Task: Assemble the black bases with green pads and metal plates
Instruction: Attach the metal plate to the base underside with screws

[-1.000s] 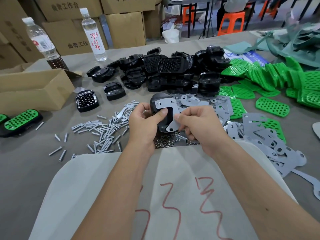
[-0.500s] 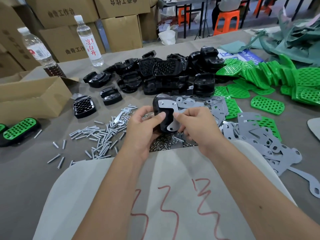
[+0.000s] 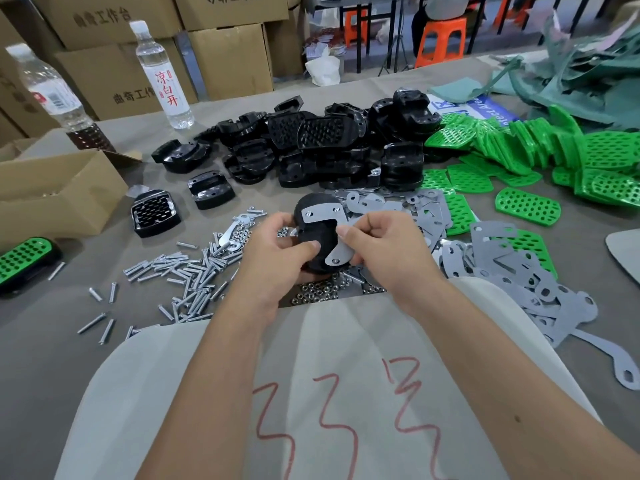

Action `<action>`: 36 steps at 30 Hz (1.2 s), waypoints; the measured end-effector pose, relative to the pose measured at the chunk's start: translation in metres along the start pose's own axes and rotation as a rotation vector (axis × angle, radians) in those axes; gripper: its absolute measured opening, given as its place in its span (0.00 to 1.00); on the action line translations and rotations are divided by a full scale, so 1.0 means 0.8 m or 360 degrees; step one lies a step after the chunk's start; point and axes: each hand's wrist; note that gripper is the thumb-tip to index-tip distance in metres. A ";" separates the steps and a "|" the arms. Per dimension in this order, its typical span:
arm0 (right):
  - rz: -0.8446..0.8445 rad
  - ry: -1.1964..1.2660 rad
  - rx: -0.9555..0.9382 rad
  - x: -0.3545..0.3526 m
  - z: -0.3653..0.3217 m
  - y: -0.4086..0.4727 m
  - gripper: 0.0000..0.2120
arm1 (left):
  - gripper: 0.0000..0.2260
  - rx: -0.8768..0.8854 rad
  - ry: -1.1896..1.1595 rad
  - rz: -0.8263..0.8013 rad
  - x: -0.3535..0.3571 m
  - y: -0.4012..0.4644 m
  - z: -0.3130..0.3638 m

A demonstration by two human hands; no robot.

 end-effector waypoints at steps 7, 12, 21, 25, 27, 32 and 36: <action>0.0138 -0.0147 -0.0155 0.004 0.000 -0.005 0.14 | 0.12 0.0030 -0.0029 -0.0025 0.002 -0.002 -0.002; 0.0234 -0.0228 -0.0168 0.004 -0.001 -0.006 0.14 | 0.13 0.0005 -0.0074 0.0017 0.007 0.000 -0.003; 0.0219 -0.0083 -0.0062 0.003 0.003 0.001 0.15 | 0.11 0.0022 -0.0066 -0.0005 0.013 -0.003 -0.003; 0.0177 -0.0025 -0.0009 0.000 0.006 0.003 0.15 | 0.14 -0.0010 -0.0078 -0.0033 0.016 -0.005 -0.002; 0.0165 -0.0029 -0.0010 0.000 0.006 0.003 0.15 | 0.14 -0.0013 -0.0089 -0.0033 0.016 -0.005 -0.002; 0.0105 0.0065 0.0027 0.001 0.010 0.006 0.16 | 0.16 -0.0009 -0.0103 -0.0057 0.016 -0.004 -0.002; 0.0061 0.0054 0.0000 0.001 0.008 0.003 0.16 | 0.15 -0.0021 -0.0142 -0.0085 0.009 -0.005 0.000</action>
Point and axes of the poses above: each hand's wrist, its own y-axis towards the middle knuckle, its own x-axis out of the palm, z = x × y, and after that the axes turned 14 degrees about x, right-handed
